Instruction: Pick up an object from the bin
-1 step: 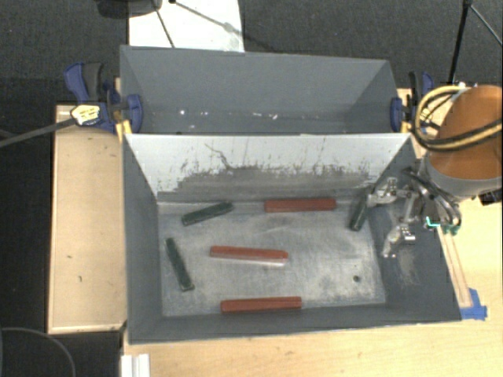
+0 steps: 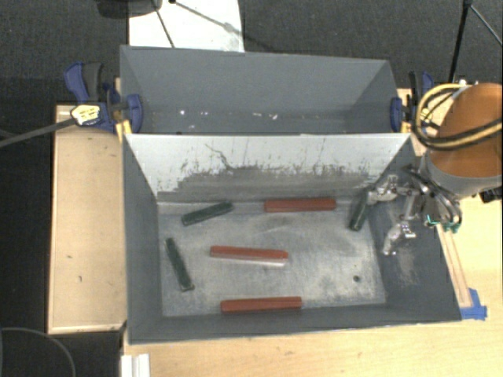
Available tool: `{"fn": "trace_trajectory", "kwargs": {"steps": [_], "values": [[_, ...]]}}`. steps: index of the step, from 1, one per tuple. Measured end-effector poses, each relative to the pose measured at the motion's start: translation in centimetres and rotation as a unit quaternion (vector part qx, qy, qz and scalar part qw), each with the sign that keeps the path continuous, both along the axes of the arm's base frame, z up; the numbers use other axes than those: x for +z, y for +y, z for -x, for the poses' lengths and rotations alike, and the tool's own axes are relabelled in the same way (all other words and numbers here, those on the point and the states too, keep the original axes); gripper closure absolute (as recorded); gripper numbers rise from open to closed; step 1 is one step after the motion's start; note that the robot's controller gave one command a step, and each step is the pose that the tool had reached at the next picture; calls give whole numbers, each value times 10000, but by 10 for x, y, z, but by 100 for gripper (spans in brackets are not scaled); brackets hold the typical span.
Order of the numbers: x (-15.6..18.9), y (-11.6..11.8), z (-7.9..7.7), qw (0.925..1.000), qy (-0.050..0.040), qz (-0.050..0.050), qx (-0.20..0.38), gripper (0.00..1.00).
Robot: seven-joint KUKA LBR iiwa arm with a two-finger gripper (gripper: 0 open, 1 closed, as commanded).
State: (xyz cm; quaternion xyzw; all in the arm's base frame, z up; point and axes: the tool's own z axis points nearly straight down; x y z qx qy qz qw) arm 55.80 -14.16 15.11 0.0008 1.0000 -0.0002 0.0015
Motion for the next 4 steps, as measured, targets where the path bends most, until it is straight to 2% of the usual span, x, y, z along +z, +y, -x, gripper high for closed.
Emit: {"fn": "trace_trajectory", "kwargs": {"steps": [1,2,3,4], "values": [[-78,21,-32,10000,-24,4,58,100],[-79,21,-31,10000,-10,3,77,0],[-79,21,-31,10000,-9,2,81,0],[-47,67,-32,10000,17,2,-11,0]]}}
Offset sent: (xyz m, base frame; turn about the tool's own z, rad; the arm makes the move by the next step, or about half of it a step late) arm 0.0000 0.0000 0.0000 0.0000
